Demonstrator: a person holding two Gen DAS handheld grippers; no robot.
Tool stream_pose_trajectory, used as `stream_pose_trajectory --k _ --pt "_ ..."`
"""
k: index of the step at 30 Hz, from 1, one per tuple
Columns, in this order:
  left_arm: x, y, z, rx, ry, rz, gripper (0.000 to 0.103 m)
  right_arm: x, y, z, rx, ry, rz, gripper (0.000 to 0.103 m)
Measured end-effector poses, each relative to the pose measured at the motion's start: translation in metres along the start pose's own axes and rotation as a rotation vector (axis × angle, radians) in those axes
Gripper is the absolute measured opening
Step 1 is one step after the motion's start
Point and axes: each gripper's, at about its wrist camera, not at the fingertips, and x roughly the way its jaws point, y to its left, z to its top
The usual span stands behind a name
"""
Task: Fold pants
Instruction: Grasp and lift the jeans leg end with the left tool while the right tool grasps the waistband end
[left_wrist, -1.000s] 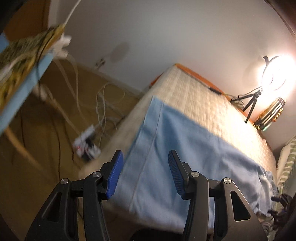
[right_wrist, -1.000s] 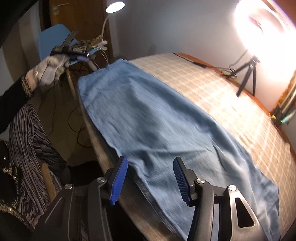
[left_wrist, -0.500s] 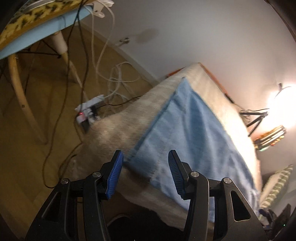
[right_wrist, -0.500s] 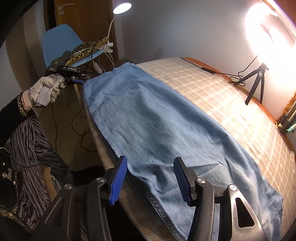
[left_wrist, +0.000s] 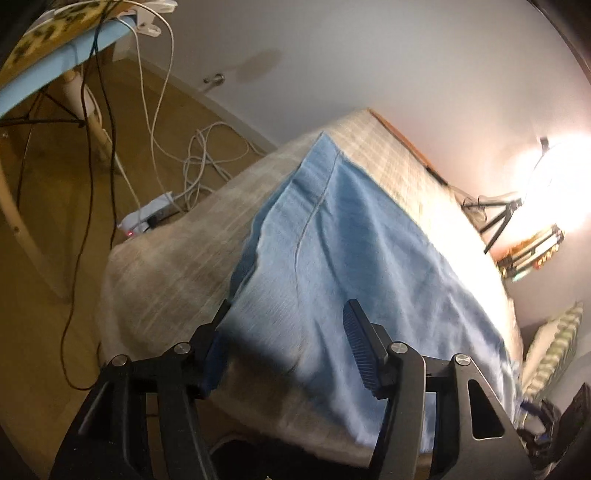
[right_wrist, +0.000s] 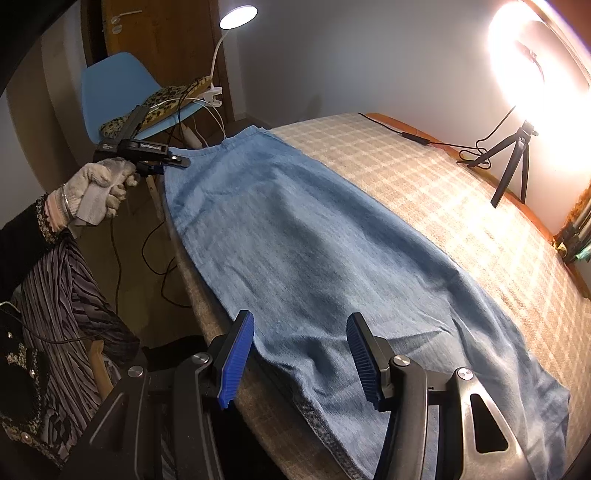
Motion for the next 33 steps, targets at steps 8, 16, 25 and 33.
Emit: stream_pose_trajectory --k 8,16,25,33 --pt "0.001 -0.028 -0.001 0.071 -0.129 -0.045 0.013 0.005 0.001 0.027 0.050 -0.021 0.018 0.055" --pt "0.005 -0.076 -0.018 0.307 -0.175 -0.038 0.012 0.029 -0.015 0.095 0.214 -0.026 0.092 0.064" --pt "0.010 -0.104 -0.034 0.485 -0.185 -0.024 0.012 0.132 -0.009 0.211 0.354 0.030 0.358 0.068" --pt "0.020 -0.121 -0.045 0.600 -0.188 0.024 0.012 0.242 0.026 0.280 0.371 0.185 0.454 0.069"
